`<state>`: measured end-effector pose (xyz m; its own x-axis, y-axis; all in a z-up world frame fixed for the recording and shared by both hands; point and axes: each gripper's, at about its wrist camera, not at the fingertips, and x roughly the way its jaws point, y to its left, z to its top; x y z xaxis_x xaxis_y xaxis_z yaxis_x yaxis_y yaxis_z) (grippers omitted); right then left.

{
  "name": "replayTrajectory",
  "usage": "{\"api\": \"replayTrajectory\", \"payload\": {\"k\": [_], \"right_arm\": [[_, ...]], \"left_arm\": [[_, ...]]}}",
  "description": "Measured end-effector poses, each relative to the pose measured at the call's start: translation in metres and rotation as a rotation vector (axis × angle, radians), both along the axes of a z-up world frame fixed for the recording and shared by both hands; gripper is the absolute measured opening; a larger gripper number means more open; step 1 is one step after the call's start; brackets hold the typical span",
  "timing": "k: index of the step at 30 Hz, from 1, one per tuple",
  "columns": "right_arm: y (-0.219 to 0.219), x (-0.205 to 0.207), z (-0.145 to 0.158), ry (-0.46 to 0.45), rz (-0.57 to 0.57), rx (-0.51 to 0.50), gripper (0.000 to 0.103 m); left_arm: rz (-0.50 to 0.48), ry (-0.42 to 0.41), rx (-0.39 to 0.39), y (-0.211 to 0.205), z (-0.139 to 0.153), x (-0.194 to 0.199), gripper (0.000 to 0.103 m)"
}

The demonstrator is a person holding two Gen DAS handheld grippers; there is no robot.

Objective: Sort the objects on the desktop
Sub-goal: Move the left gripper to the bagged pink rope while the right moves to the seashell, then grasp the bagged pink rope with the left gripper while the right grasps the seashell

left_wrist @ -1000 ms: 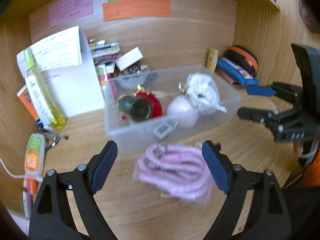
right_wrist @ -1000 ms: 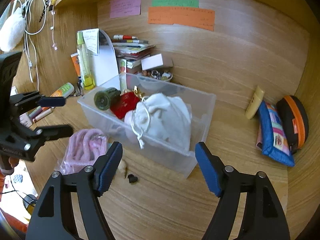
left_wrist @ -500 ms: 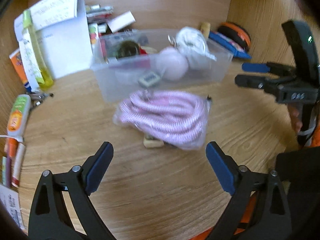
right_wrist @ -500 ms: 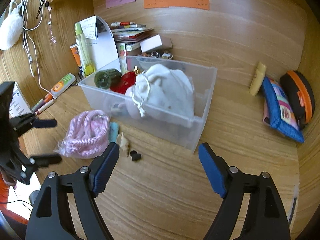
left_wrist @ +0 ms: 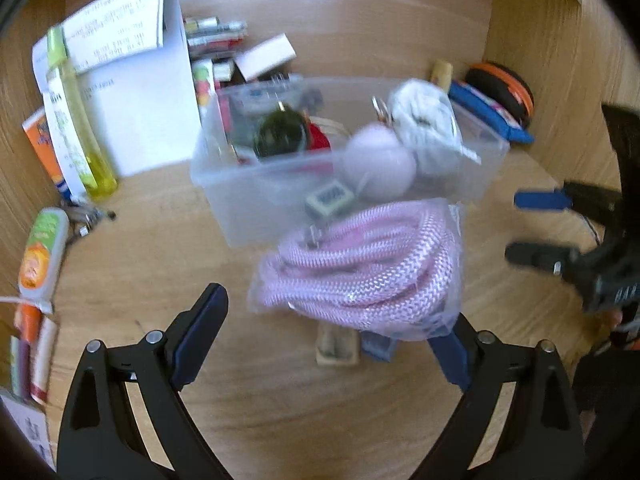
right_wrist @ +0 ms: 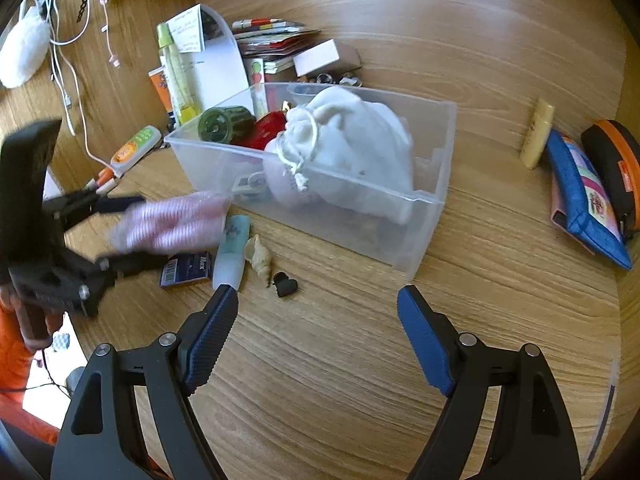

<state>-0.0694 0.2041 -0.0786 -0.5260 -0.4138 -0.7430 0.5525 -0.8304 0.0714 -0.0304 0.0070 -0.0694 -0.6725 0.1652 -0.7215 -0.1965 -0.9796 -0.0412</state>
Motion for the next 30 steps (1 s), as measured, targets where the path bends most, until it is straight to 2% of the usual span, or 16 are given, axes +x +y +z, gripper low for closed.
{"api": "replayTrajectory", "payload": {"k": [4,6,8,9,12,18,20,26,30], "right_arm": [[-0.006,0.0,-0.004,-0.002,0.035,-0.003,0.079],[-0.009,-0.001,-0.005,-0.001,0.051,-0.001,0.078],[-0.014,-0.004,-0.006,-0.006,0.067,0.005,0.077],[-0.017,-0.006,-0.006,-0.01,0.08,0.007,0.076],[-0.028,-0.009,-0.007,-0.012,0.122,0.019,0.062],[-0.055,-0.017,-0.015,0.005,0.201,0.121,0.04],[-0.06,-0.02,-0.019,-0.005,0.219,0.132,0.031],[-0.068,-0.03,-0.025,-0.02,0.229,0.157,0.024],[-0.071,-0.033,-0.031,-0.033,0.232,0.167,0.024]], "left_arm": [[0.017,0.027,0.006,-0.005,0.01,-0.012,0.094],[0.006,0.028,0.011,-0.004,0.011,-0.019,0.091],[-0.024,0.008,0.016,-0.003,0.007,-0.027,0.078],[-0.036,-0.008,0.021,-0.001,0.005,-0.032,0.076],[-0.062,-0.03,0.029,0.005,-0.003,-0.042,0.067],[-0.086,-0.026,0.042,0.006,-0.007,-0.051,0.057],[-0.088,-0.015,0.032,0.005,-0.008,-0.05,0.051],[-0.068,0.008,0.063,-0.009,-0.005,-0.046,0.035],[-0.055,0.021,0.094,-0.02,-0.001,-0.043,0.031]]}}
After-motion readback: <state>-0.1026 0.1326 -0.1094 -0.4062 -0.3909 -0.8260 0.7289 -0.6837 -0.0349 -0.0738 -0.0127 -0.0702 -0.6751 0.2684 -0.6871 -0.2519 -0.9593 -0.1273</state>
